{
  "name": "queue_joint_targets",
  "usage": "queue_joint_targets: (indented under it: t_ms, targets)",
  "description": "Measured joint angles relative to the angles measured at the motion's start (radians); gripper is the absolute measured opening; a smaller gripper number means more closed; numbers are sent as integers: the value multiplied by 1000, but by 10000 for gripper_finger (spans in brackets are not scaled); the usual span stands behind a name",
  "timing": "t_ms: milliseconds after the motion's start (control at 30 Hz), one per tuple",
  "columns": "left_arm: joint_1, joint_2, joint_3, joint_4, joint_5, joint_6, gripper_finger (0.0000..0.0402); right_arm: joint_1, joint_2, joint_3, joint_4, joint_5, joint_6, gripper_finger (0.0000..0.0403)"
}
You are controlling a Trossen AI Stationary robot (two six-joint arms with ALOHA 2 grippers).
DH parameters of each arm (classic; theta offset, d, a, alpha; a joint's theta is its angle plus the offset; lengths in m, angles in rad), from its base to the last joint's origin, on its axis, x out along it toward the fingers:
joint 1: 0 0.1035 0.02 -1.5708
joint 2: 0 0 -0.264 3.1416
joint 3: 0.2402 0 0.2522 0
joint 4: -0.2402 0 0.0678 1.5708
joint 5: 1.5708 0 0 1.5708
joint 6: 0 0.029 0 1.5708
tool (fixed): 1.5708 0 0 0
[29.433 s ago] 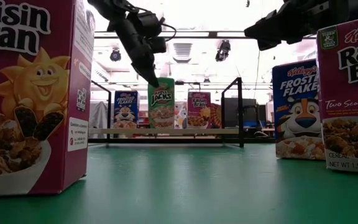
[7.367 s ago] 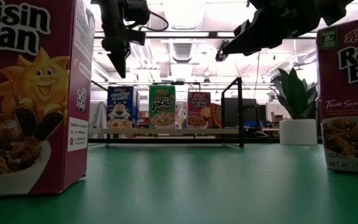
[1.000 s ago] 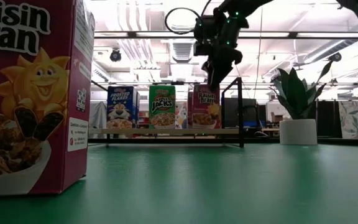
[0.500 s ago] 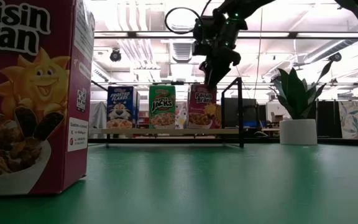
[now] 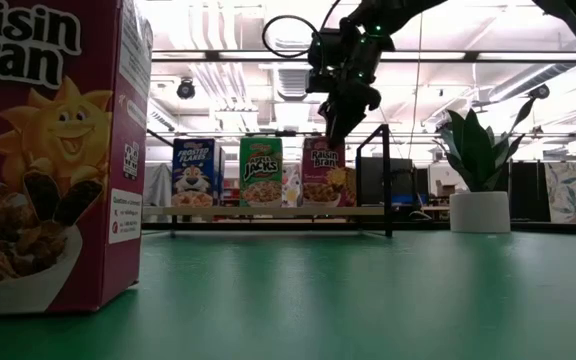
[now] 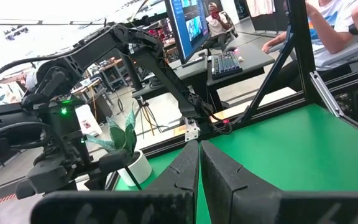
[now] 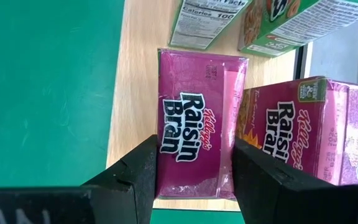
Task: Stack cereal on shelf
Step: Put the right pink cereal box aligned with the other pink cereal box on the shelf
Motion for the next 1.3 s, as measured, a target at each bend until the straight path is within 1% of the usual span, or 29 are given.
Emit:
queue_joint_targets:
  t_ms: [667, 800, 933, 1033, 1300]
  targets:
    - [0, 0, 0, 0, 0, 7, 0, 0, -5, -1, 0, 2, 23, 164]
    - [0, 0, 0, 0, 0, 7, 0, 0, -6, -1, -3, 2, 9, 157]
    - [0, 0, 0, 0, 0, 7, 0, 0, -6, -1, -3, 21, 35, 156]
    - [0, 0, 0, -1, 0, 8, 0, 0, -6, -1, 0, 28, 55, 172]
    - [0, 0, 0, -1, 0, 11, 0, -2, -7, -2, 0, 30, 57, 237]
